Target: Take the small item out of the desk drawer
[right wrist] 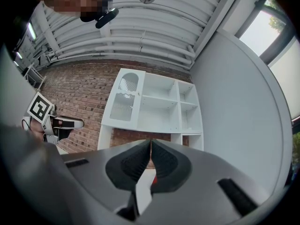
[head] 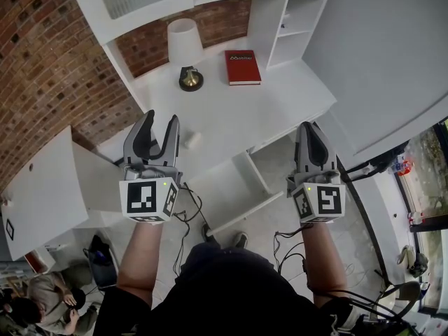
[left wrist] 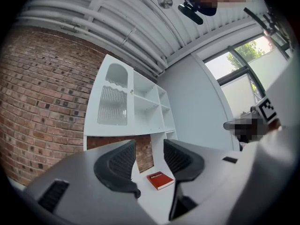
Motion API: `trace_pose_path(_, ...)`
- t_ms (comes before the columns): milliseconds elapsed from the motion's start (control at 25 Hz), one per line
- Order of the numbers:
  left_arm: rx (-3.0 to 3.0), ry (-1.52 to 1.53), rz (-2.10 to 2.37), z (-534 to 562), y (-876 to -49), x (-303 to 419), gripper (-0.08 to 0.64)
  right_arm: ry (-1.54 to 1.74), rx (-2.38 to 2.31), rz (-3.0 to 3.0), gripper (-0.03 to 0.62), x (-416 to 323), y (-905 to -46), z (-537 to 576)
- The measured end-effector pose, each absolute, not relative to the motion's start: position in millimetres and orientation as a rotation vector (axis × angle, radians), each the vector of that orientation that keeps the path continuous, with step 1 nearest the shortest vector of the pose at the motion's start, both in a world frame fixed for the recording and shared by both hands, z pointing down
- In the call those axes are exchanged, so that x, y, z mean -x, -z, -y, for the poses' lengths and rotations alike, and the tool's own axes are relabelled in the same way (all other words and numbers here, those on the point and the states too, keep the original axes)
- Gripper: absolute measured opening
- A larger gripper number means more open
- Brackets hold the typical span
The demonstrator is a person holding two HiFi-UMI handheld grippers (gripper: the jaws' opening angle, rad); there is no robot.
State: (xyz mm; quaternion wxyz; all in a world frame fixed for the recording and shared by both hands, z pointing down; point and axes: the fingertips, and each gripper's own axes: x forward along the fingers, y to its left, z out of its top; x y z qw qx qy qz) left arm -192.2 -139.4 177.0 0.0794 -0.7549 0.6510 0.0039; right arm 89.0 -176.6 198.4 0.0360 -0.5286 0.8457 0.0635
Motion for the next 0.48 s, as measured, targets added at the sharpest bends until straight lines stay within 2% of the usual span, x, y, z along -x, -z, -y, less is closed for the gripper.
trace_pose_path(480, 2.277, -0.024, -1.952, 138.4, -176.0, 191.0, 0.184, -0.186, 1.624, -2.608, 0.003, -91.5, -199.1, 175.9)
